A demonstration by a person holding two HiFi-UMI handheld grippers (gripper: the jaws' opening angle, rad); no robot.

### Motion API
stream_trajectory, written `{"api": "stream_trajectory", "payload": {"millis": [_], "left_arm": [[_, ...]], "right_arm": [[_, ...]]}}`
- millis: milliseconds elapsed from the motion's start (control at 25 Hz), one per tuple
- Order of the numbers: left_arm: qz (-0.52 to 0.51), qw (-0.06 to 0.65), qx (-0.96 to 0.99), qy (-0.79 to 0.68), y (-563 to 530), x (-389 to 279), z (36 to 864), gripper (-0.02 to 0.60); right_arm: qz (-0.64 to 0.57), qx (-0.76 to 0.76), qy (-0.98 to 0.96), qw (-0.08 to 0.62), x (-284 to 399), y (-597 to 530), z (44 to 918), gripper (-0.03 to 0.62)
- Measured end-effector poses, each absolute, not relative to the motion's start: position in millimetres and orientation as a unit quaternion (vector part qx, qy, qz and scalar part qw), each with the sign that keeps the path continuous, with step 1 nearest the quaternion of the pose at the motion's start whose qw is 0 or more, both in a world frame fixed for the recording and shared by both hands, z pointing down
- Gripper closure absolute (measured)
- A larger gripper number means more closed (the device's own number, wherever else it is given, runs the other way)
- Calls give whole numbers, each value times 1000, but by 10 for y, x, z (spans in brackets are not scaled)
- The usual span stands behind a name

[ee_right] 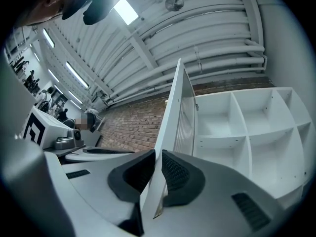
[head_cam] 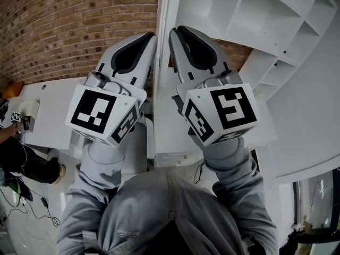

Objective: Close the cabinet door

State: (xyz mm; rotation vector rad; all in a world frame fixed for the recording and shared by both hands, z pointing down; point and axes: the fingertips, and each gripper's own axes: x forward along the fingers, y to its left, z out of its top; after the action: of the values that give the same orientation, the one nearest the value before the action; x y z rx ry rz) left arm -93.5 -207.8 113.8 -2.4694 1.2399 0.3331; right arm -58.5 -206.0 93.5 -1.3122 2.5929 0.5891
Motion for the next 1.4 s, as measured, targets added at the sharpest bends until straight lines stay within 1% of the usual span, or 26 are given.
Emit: {"api": "stream_trajectory", "payload": {"millis": [40,120,280,800,1040,1400], "left_arm": [[118,178,-873,439,-2082,-938,1135,576],[119,179,-872,440,-2092,-946,1133,577],[118,175,-872,441,-2126,-961,1153,577],[114,167,-869,452,-2262,-1116,1250,577],[115,164,-872,446,-2296,-1101,1276,577],[117,154,-881,431,-2390,-1000,1319,577]], "right_arm": [[199,-439,872,88,-597,-2064,933,550],[200,-437,873,85,-627,-2074,931,450],[200,-445,869,78,-665,-2136,943,427],[188,-469,861,63,-787,-2394,1074,414],[146,-464,871,76,-760,-2474,1151,416],[157,-468,866,71,-696,-2481,1142,416]]}}
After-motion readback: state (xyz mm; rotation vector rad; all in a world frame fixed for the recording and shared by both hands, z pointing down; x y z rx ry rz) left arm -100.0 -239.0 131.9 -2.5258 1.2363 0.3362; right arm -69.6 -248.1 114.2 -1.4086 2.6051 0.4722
